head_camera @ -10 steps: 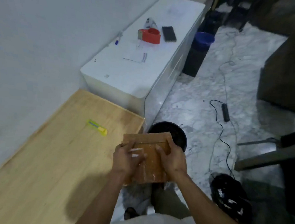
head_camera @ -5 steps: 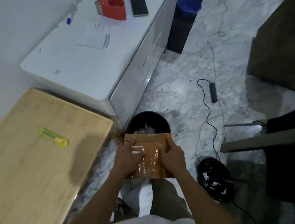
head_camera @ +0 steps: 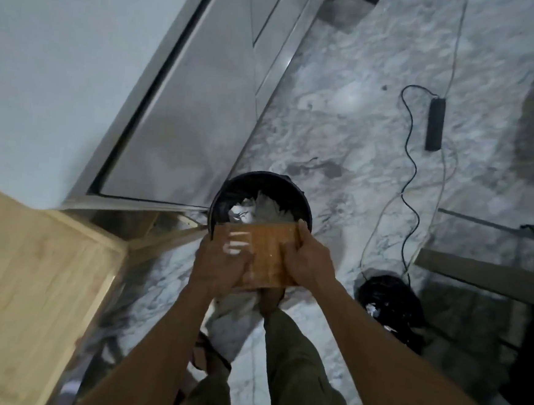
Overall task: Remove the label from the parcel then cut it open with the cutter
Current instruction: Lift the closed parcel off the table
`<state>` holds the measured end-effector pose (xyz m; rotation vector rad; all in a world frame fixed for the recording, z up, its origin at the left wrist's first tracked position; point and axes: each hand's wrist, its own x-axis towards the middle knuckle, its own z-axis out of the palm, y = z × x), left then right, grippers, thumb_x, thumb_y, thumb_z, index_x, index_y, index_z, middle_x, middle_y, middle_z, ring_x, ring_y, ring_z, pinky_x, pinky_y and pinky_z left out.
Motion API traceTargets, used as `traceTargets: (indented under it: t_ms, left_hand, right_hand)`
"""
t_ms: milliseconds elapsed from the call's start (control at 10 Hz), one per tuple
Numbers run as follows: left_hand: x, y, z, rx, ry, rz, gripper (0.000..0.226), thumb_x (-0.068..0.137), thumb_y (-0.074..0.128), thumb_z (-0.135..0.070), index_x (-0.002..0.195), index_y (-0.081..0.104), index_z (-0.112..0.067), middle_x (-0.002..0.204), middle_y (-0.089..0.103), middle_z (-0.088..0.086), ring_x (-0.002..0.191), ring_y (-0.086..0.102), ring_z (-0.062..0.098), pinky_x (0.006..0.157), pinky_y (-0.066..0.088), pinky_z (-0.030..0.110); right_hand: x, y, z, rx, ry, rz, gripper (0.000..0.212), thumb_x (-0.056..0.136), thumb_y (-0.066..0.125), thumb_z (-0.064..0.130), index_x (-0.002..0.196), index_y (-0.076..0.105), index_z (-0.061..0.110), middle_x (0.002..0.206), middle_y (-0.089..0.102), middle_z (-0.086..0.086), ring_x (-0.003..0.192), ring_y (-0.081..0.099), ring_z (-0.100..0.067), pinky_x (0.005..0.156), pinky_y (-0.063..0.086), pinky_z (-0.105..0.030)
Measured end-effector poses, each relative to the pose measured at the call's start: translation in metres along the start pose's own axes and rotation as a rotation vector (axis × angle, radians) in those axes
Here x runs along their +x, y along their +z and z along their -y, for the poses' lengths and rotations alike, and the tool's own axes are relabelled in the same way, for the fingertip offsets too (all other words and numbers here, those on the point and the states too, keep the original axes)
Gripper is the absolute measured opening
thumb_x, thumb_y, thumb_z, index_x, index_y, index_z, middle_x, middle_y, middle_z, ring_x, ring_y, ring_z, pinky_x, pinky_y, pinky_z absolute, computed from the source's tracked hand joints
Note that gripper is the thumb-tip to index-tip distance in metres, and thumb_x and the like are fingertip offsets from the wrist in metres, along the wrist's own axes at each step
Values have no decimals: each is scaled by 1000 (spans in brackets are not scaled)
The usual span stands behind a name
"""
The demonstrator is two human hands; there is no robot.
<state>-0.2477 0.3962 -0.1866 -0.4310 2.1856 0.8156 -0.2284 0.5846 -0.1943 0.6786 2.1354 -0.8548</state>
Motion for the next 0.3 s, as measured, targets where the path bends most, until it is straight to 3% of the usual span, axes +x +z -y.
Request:
traceTargets:
  t_ms: [100, 200, 300]
  left_hand:
    - [24, 4, 3, 52, -1, 29, 68, 93, 60, -51, 152, 36, -27, 148, 47, 14, 136, 45, 35, 107, 44, 48]
    - [33, 3, 4, 47, -54, 58, 74, 97, 51, -55, 157, 28, -20, 163, 26, 13, 151, 23, 32, 120, 28, 48]
    - [32, 2, -2, 58, -44, 16, 73, 98, 51, -53, 157, 29, -18, 164, 26, 12, 151, 23, 31, 120, 25, 43]
  right_hand:
    - [29, -1, 2, -9, 40, 19, 68, 98, 35, 54, 156, 12, 28, 145, 45, -24, 129, 46, -44, 103, 42, -51]
    - [43, -7, 6, 8, 58, 33, 70, 99, 35, 54, 157, 14, 22, 152, 38, -23, 135, 41, -43, 108, 38, -55]
    - [46, -14, 13, 22, 48, 33, 66, 100, 37, 47, 156, 18, 18, 148, 42, -22, 132, 45, -41, 106, 41, -52]
